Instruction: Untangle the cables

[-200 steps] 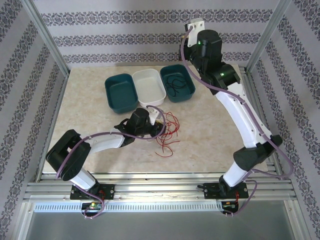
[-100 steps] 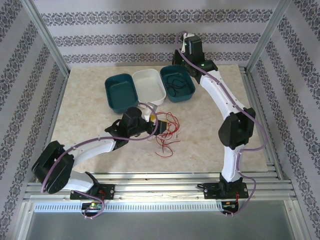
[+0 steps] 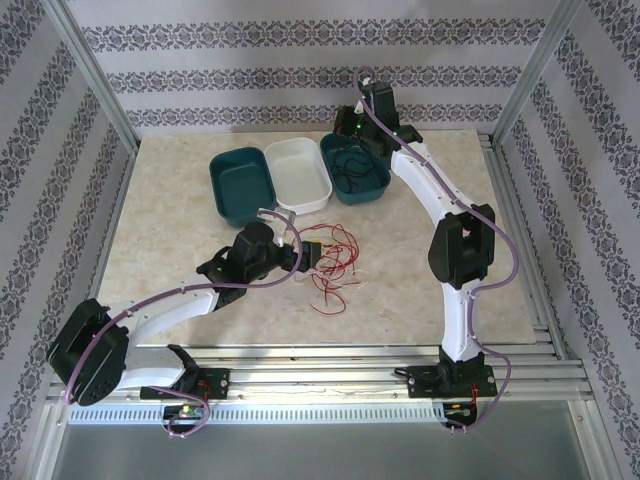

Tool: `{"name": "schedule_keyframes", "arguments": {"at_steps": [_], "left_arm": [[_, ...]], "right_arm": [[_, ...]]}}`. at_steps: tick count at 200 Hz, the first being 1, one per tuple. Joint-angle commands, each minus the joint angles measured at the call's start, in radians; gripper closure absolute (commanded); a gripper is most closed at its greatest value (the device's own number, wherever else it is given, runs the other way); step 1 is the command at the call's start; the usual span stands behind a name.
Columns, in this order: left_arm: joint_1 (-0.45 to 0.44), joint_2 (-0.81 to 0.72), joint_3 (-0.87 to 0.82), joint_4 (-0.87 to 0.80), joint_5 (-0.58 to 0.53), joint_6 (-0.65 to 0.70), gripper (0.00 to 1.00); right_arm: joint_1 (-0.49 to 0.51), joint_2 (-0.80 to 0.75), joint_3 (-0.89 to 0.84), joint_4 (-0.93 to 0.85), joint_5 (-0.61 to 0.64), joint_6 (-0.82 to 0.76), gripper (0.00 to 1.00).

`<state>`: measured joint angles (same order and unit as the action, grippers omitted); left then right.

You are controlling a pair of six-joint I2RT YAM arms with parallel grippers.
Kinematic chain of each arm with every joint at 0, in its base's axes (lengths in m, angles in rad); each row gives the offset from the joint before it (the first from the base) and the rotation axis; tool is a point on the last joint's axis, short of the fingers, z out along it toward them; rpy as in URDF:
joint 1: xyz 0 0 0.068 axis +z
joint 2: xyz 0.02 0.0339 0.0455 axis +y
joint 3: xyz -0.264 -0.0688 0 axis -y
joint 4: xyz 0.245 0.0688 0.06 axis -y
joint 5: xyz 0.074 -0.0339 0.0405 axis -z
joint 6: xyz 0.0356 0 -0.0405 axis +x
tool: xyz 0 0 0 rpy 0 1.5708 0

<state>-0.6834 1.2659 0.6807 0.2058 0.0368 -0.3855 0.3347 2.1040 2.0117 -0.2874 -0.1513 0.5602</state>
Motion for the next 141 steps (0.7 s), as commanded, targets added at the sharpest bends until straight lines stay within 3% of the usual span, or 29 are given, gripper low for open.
{"name": "schedule_keyframes", "arguments": {"at_steps": [1,91,141], "left_arm": [[0.001,0.001,-0.009,-0.016,-0.028,-0.030,0.01],[0.001,0.017,-0.011,-0.008,-0.030,-0.035,0.01],[0.001,0.029,-0.006,-0.009,-0.035,-0.040,0.01]], "right_arm": [[-0.028,0.033,-0.032,0.018,-0.036,0.059,1.00],[-0.049,0.096,-0.085,-0.091,0.097,-0.041,1.00],[-0.044,0.164,-0.066,-0.129,0.110,-0.099,1.00]]}}
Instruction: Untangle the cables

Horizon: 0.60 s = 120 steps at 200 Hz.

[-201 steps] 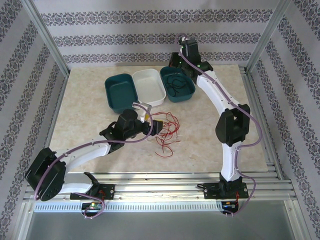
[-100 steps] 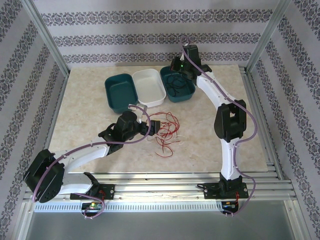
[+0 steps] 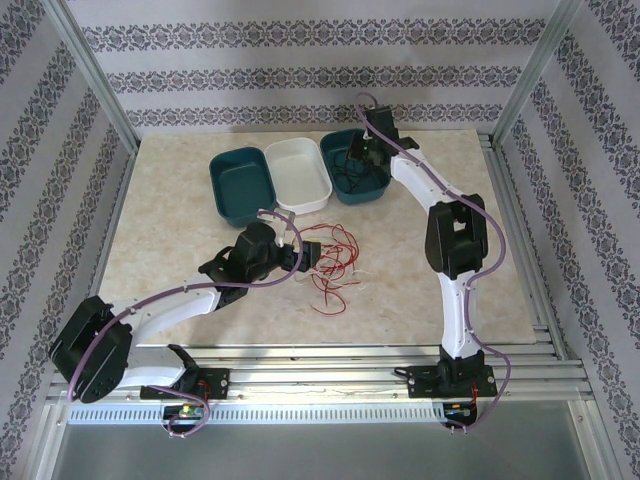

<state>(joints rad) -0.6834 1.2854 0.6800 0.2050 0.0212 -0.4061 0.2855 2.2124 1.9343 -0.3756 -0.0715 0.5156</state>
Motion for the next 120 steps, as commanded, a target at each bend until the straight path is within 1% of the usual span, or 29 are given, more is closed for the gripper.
{"name": "schedule_keyframes", "arguments": {"at_steps": [1,77,112,120], "left_arm": [[0.001,0.009,-0.005,-0.008,-0.019,-0.019,0.01],[0.004,0.008,-0.003,-0.032,-0.050,-0.025,0.01],[0.010,0.013,0.004,-0.051,-0.061,-0.037,0.01],[0.011,0.016,0.005,-0.056,-0.064,-0.041,0.01]], "right_arm": [[0.005,0.055,0.011,-0.041,0.031,-0.054,1.00],[0.020,0.208,0.167,-0.115,0.010,-0.097,1.00],[0.020,0.228,0.199,-0.137,-0.021,-0.100,1.00],[0.021,0.224,0.202,-0.138,-0.032,-0.101,0.94]]}}
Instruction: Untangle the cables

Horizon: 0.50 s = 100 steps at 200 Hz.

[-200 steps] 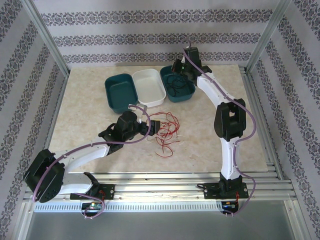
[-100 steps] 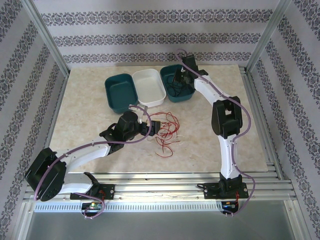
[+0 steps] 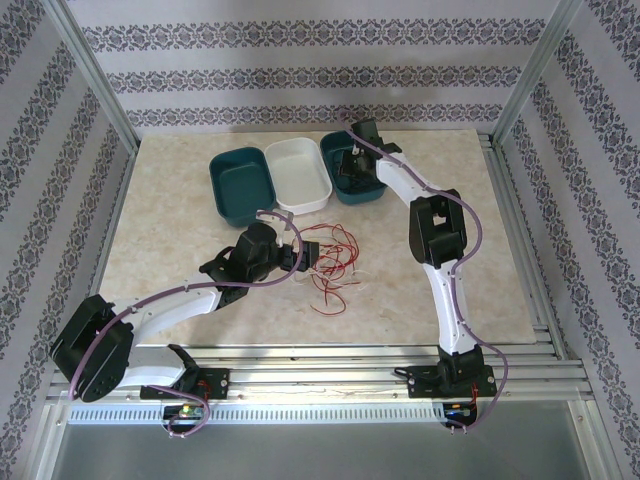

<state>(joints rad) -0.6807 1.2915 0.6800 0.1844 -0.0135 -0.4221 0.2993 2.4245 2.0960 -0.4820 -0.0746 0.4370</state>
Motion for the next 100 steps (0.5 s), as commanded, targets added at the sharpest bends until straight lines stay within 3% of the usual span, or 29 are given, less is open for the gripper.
{"name": "schedule_keyframes", "arguments": {"at_steps": [1,36,100], "left_arm": [[0.009,0.009,0.005,-0.035,-0.029,-0.025,0.01],[0.015,0.018,0.009,-0.039,-0.034,-0.049,0.01],[0.032,0.011,0.009,-0.051,-0.039,-0.074,0.01]], "right_arm": [[0.007,0.011,0.040,-0.032,-0.031,-0.024,0.94],[0.005,-0.041,0.041,-0.038,-0.072,-0.027,0.71],[0.006,-0.198,-0.009,-0.034,-0.096,-0.035,0.58]]}}
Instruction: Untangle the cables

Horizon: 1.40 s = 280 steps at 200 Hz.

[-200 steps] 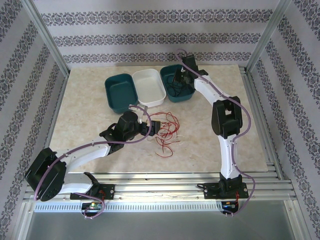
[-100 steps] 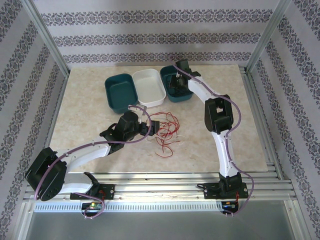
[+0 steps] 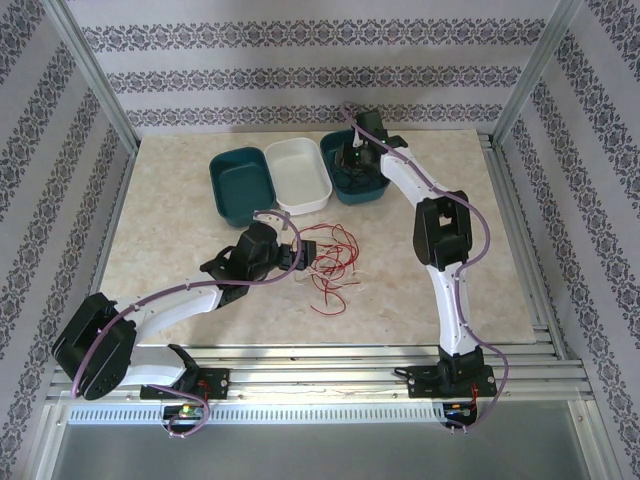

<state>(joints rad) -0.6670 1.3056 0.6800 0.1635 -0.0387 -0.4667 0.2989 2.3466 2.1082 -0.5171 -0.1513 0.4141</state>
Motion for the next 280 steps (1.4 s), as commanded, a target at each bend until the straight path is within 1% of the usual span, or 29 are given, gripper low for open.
{"name": "schedule_keyframes", "arguments": {"at_steps": [1,25,50,76,99,149,165,206,227,246,280], "left_arm": [[0.018,-0.003,0.009,-0.029,-0.013,-0.029,0.01],[0.023,-0.004,0.009,-0.027,-0.007,-0.029,0.01],[0.032,-0.007,0.014,-0.034,-0.005,-0.029,0.01],[0.042,-0.009,0.021,-0.058,0.000,-0.029,0.01],[0.058,-0.015,0.031,-0.087,0.004,-0.036,0.01],[0.106,-0.021,0.048,-0.135,0.052,-0.054,0.00],[0.113,-0.015,0.055,-0.145,0.061,-0.052,0.01],[0.124,0.024,0.084,-0.178,0.091,-0.047,0.01],[0.130,0.047,0.102,-0.215,0.134,-0.053,0.01],[0.136,0.061,0.103,-0.226,0.193,-0.056,0.07],[0.138,0.102,0.126,-0.245,0.284,-0.049,0.11]], "right_arm": [[0.007,-0.123,-0.023,0.002,-0.019,-0.013,0.58],[0.009,-0.173,-0.063,0.015,-0.010,-0.022,0.55],[0.008,-0.217,-0.094,0.012,0.008,-0.031,0.55],[0.014,-0.285,-0.171,0.032,0.007,-0.038,0.54],[0.026,-0.369,-0.264,0.053,0.040,-0.052,0.52],[0.050,-0.587,-0.538,0.110,0.090,-0.058,0.51],[0.066,-0.645,-0.614,0.105,0.097,-0.060,0.50],[0.115,-0.804,-0.817,0.089,0.160,-0.025,0.50],[0.129,-0.880,-0.908,0.080,0.154,0.017,0.50],[0.140,-0.938,-0.977,0.066,0.160,0.046,0.50],[0.153,-0.993,-1.069,0.062,0.143,0.093,0.49]]}}
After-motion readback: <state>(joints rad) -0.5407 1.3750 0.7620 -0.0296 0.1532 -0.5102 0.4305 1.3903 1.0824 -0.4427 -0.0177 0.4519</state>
